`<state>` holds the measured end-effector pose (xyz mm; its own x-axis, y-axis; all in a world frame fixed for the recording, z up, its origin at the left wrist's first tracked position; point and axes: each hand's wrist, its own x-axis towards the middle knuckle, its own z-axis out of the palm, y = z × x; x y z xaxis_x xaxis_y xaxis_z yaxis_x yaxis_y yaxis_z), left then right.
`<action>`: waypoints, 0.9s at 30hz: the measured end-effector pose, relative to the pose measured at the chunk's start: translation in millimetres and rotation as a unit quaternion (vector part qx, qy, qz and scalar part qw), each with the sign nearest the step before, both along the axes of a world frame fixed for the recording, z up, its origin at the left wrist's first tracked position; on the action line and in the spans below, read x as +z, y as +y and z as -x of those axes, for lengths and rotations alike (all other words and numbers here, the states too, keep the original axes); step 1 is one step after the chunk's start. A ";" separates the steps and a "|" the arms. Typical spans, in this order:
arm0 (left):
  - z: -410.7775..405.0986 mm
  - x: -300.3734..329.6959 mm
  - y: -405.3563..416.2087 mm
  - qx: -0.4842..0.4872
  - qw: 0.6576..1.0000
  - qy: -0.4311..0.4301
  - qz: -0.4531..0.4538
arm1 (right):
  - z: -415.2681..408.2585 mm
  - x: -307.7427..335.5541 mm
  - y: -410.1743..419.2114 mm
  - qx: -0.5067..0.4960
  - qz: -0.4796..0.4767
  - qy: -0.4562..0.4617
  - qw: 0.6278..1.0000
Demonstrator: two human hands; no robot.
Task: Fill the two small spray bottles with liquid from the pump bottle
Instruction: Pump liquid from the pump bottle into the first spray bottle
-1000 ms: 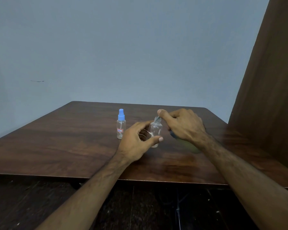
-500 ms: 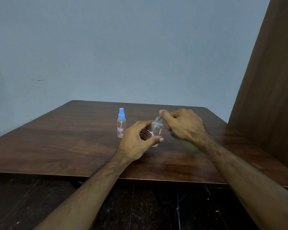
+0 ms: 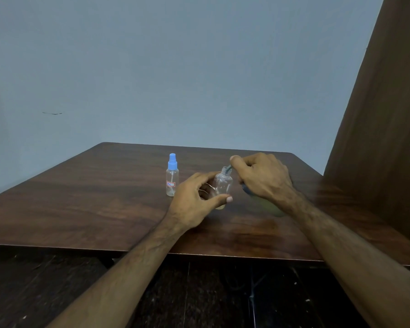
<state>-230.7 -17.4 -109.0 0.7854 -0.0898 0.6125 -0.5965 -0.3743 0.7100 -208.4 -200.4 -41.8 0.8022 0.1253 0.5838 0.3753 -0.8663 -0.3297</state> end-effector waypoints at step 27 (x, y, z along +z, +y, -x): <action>-0.2 -0.5 -0.2 0.002 1.000 0.023 0.009 | 1.4 1.1 -0.3 0.002 0.025 -0.001 1.000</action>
<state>-230.5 -17.7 -109.5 0.8137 -0.0759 0.5764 -0.5606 -0.3646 0.7435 -209.7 -200.7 -40.7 0.8005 0.1585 0.5779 0.3799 -0.8800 -0.2849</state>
